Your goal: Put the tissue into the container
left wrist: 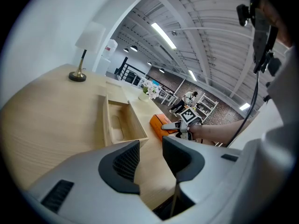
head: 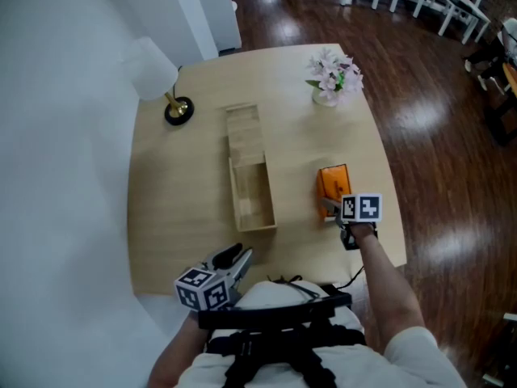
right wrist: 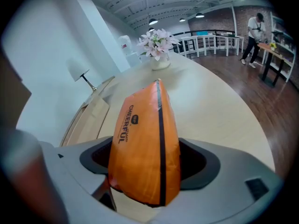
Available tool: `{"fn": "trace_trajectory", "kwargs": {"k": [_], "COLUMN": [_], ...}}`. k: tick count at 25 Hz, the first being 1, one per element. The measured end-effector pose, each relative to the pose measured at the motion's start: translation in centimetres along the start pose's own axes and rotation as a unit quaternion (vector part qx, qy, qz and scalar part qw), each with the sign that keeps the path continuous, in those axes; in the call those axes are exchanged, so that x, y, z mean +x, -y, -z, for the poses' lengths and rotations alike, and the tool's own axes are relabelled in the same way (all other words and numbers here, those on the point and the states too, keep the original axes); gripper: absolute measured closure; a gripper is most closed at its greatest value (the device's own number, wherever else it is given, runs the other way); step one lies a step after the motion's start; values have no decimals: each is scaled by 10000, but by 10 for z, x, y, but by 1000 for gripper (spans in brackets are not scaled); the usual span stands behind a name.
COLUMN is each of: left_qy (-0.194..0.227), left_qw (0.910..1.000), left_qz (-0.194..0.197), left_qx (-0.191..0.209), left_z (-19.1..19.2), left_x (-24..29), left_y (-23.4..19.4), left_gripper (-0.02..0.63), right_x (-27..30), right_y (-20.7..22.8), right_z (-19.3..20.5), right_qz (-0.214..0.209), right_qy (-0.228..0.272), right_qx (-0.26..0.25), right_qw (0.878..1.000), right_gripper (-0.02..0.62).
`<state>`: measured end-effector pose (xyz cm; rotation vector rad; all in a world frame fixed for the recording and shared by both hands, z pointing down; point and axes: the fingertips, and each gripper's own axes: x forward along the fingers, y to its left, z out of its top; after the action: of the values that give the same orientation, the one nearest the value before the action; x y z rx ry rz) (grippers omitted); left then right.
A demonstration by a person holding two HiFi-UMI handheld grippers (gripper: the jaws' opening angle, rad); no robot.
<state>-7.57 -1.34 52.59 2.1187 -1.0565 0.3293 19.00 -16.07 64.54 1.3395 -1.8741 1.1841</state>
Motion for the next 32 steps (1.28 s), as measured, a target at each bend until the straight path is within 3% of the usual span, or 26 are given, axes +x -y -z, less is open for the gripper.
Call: {"fn": "trace_trajectory", "kwargs": {"k": [21, 32], "left_qy": [61, 90], "left_qw": [9999, 9999], "left_qz": [-3, 41], "left_qx": [-117, -127], "left_z": [-12, -14], "left_x": [-16, -31], "left_y": [-13, -30], "left_gripper": [451, 451], "right_x": [-31, -45], "right_y": [-17, -66], "right_z": [-10, -33], "right_qz": [-80, -351], "right_qy": [357, 737], "right_qx": [187, 278], "right_qw": [9992, 9963], "right_gripper": [201, 202]}}
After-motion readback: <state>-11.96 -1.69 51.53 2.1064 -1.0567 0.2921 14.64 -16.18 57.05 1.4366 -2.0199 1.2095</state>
